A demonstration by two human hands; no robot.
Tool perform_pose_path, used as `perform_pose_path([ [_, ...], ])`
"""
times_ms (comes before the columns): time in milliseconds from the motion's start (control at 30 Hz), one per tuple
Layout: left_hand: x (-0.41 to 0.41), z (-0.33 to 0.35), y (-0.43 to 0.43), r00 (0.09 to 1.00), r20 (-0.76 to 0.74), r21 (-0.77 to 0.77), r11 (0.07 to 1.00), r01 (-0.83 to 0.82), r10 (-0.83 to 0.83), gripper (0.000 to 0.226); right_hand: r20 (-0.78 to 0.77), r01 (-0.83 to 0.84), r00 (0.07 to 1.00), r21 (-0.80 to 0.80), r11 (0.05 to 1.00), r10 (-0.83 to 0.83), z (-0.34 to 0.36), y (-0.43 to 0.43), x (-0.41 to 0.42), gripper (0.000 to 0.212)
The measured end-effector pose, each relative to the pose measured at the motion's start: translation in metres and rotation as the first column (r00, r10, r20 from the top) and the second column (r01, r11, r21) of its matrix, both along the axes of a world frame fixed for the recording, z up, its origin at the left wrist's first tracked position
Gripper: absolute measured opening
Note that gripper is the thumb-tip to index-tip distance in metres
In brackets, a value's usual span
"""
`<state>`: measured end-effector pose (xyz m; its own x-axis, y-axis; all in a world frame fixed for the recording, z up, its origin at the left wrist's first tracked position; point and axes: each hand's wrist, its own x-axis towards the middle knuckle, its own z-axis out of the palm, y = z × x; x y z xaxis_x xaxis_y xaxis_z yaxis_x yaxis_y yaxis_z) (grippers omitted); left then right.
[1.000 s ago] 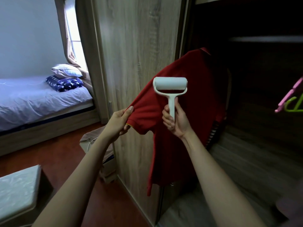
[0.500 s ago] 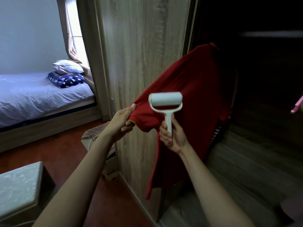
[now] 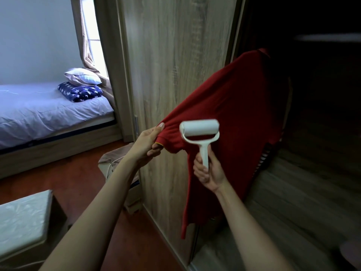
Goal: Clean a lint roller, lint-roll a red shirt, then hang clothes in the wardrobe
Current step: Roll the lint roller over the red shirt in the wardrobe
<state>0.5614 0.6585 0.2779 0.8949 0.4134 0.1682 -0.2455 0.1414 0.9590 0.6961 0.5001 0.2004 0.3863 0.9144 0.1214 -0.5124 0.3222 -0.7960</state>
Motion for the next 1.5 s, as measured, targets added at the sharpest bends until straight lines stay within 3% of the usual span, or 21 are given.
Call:
perform_pose_path([
  [167,0.0,0.004,0.001,1.0,-0.01,-0.01,1.0,0.003,-0.003,0.052,0.17,0.053,0.984,0.058,0.997,-0.062,0.068,0.015,0.028,0.049],
  [333,0.003,0.0,0.004,1.0,-0.006,0.021,1.0,-0.006,0.006,0.041,0.021,0.061,0.998,0.037,0.997,-0.062,0.001,0.006,0.004,0.053],
  [533,0.011,-0.006,0.013,0.993,0.062,0.117,0.988,-0.103,0.096,0.027,0.173,0.064,0.982,0.086,0.994,-0.078,0.074,0.014,0.033,0.049],
  [633,0.009,-0.008,0.018,0.994,0.101,0.122,0.991,-0.058,0.046,0.022,0.154,0.07,0.985,0.066,0.995,-0.079,0.044,0.012,0.025,0.049],
  [733,0.003,-0.009,0.017,0.993,0.114,0.119,0.993,0.004,-0.018,0.036,0.066,0.075,0.995,0.056,0.996,-0.079,0.007,0.005,0.01,0.051],
  [933,0.001,-0.003,0.014,0.996,0.087,0.147,0.989,0.015,-0.028,0.035,0.1,0.066,0.992,0.105,0.992,-0.076,0.065,0.004,0.034,0.05],
  [1133,-0.001,-0.007,0.014,0.999,0.048,0.154,0.988,0.001,-0.009,0.031,0.01,0.09,0.996,0.057,0.994,-0.091,0.0,-0.011,0.02,0.05],
  [1333,-0.002,0.001,0.011,1.0,0.028,0.207,0.978,0.0,-0.006,0.046,0.136,0.068,0.987,0.121,0.99,-0.085,0.075,0.004,0.045,0.047],
  [1500,-0.003,-0.001,0.013,1.0,-0.003,0.289,0.957,0.03,-0.031,0.061,0.022,0.073,0.997,0.065,0.995,-0.075,-0.007,-0.01,0.016,0.056],
])
